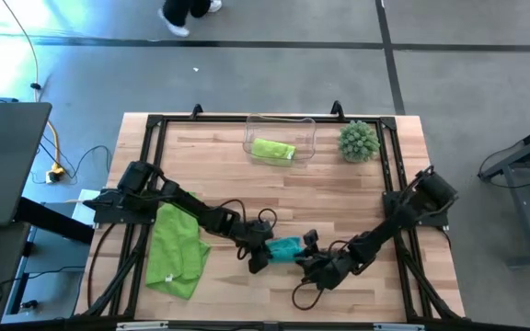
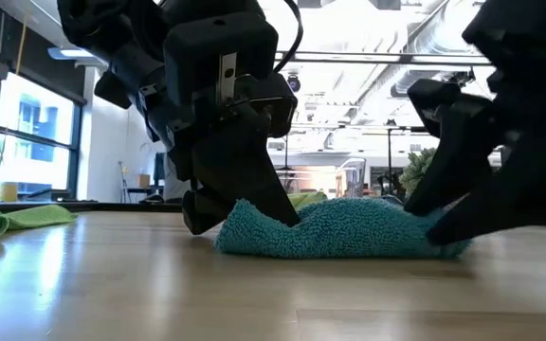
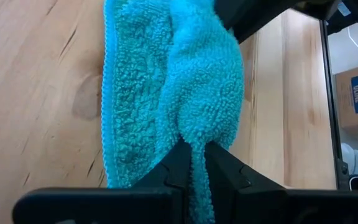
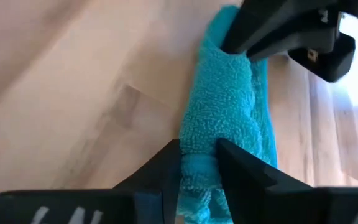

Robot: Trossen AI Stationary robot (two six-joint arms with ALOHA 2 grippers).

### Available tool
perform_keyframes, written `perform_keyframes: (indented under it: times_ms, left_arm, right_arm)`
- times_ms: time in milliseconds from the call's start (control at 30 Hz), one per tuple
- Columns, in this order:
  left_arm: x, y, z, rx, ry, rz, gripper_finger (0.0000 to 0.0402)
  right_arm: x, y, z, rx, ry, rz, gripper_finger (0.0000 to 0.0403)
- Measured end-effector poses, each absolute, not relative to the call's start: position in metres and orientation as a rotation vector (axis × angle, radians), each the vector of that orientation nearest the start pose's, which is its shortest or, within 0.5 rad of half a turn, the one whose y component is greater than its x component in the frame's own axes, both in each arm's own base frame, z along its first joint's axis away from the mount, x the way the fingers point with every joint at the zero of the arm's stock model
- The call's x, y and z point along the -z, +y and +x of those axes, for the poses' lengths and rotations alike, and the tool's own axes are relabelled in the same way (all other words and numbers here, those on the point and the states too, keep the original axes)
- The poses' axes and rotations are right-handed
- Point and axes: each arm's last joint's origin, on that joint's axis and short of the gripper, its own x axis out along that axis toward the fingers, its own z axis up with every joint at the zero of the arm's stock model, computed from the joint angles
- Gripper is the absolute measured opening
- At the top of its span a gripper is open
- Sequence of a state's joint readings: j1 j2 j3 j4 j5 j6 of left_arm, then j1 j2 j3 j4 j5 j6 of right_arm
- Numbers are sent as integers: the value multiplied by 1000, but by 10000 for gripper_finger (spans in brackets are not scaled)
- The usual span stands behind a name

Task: Roll microfiber towels into tight, uniform cylinder then place into a basket
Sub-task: Roll the blue microfiber cloth

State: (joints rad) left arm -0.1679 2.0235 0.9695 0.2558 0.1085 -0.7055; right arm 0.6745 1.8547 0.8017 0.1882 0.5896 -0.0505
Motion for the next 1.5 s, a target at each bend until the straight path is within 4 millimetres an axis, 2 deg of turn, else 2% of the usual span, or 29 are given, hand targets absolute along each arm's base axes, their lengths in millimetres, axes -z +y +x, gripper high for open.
perform_keyframes:
  times_ms: [267, 567, 667, 800, 867, 1000, 1200, 1267, 1367, 1500]
  left_arm:
    - [-89, -70, 370, -18, 850, -604, 33]
    - [-104, -74, 365, 11, 852, -548, 104]
    - [-113, -74, 358, 23, 895, -497, 121]
    - [-125, -75, 346, 11, 958, -405, 133]
    - [-131, -77, 341, -1, 964, -346, 135]
    - [-148, -89, 336, 27, 899, -217, 135]
    - [-164, -125, 330, 31, 727, 85, 135]
    - [-164, -138, 330, 28, 662, 190, 135]
    - [-151, -153, 333, 7, 607, 328, 135]
    - [-128, -158, 339, -90, 577, 407, 138]
  right_arm:
    - [-87, 186, 272, -38, 726, -520, 87]
    - [-83, 182, 274, 58, 756, -223, 99]
    - [-82, 181, 273, 87, 775, -150, 74]
    - [-82, 181, 272, 84, 791, -79, 19]
    - [-84, 180, 273, 85, 796, -39, 10]
    - [-92, 172, 276, 81, 828, 125, 14]
    - [-116, 150, 285, -9, 913, 399, 4]
    - [-121, 140, 289, -19, 944, 503, 6]
    - [-121, 128, 294, -25, 982, 605, 8]
    - [-120, 120, 298, -35, 1004, 645, 8]
